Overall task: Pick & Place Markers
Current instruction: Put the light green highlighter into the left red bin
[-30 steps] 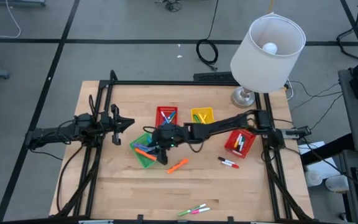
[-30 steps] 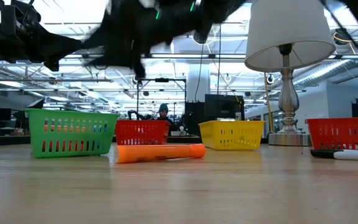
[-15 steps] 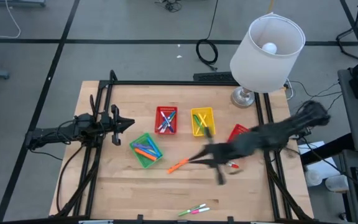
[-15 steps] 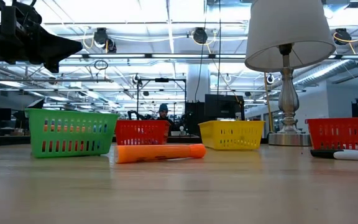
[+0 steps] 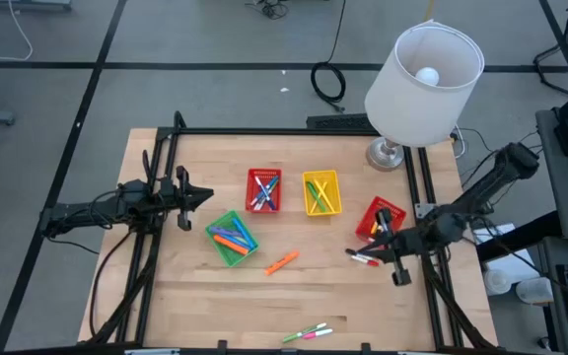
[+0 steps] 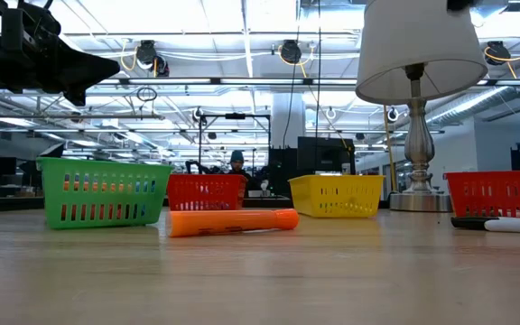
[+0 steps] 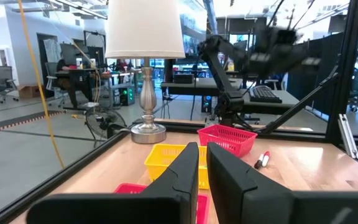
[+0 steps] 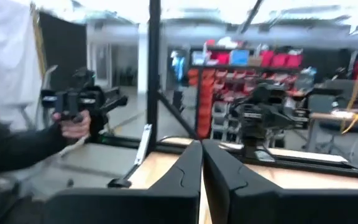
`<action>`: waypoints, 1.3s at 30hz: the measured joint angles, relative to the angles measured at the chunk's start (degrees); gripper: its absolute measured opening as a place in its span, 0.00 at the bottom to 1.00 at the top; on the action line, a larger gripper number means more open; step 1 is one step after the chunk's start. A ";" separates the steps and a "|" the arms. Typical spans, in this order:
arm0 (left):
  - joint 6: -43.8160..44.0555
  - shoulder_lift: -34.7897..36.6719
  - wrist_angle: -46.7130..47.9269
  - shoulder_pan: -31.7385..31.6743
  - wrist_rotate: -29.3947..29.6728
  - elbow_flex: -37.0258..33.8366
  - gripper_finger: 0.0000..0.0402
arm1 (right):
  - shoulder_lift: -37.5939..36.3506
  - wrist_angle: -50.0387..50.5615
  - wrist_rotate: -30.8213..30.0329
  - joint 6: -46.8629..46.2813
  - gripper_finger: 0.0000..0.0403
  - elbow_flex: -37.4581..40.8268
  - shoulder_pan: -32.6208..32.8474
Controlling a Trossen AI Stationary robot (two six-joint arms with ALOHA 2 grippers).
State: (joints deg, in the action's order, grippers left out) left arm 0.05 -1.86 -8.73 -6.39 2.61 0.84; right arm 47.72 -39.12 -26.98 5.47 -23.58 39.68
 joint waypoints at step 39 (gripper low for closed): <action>-1.27 0.01 1.27 0.00 0.40 0.01 0.10 | -1.22 -14.38 -10.49 4.85 0.00 22.15 -0.22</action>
State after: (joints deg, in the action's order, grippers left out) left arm -1.21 -1.85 -7.46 -6.40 3.01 0.85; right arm 46.50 -53.50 -37.47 10.33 -1.43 39.46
